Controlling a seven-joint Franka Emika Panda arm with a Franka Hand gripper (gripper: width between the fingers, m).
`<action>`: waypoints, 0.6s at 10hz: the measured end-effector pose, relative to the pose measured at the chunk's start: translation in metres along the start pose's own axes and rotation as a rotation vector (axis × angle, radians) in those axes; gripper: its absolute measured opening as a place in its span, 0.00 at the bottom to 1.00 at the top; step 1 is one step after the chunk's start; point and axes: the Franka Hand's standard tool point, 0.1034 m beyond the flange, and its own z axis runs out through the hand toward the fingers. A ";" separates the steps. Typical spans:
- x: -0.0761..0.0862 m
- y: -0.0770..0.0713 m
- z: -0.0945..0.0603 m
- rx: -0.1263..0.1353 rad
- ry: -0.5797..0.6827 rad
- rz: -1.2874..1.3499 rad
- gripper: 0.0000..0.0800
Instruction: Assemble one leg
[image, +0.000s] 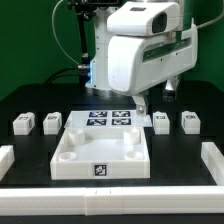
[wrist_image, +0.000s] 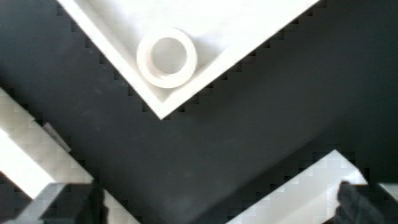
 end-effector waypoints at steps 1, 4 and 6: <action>0.000 0.000 0.000 0.000 0.000 0.000 0.81; 0.000 0.000 0.000 0.000 0.000 0.000 0.81; 0.000 0.000 0.000 0.000 0.000 -0.006 0.81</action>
Offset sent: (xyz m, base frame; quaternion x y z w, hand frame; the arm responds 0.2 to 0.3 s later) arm 0.0000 0.0000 0.0000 0.0000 0.0000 0.0000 1.0000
